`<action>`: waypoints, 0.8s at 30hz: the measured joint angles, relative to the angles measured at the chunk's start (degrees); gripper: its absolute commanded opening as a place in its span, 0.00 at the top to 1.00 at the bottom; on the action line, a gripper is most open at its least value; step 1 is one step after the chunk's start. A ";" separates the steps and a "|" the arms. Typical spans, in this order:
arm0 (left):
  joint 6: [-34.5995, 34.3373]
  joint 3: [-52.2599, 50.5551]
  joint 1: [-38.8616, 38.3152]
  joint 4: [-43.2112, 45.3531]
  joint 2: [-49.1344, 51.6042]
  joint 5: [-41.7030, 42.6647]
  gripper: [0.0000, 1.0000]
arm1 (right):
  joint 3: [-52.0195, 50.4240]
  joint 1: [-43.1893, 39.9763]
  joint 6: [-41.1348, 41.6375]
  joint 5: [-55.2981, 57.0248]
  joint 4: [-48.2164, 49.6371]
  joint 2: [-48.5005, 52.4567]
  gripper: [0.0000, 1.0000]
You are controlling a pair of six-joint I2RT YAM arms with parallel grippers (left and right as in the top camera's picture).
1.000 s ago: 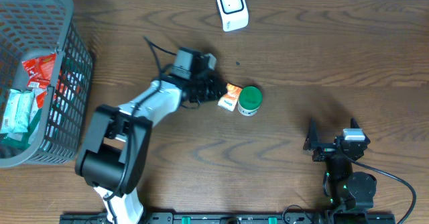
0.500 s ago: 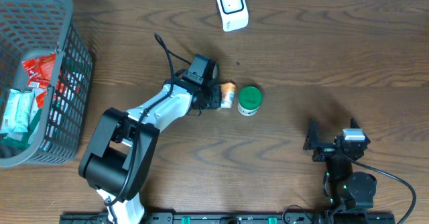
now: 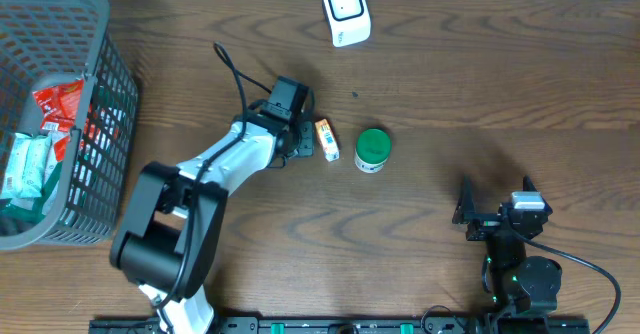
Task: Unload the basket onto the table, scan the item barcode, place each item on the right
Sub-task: 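Lower the tissue pack onto the table left of the jar and release, then move the left gripper back over the basket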
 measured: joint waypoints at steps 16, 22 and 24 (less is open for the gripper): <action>-2.89 6.91 -1.49 -6.99 -9.79 -0.98 0.31 | 0.00 0.00 -0.02 0.00 0.00 0.00 0.01; -7.41 6.91 -5.44 -5.09 -6.82 -2.75 0.31 | 0.00 0.00 0.00 0.00 0.00 0.00 0.01; -8.50 6.91 -6.47 -4.52 -5.55 -3.80 0.31 | 0.00 0.00 0.00 0.00 0.00 0.00 0.01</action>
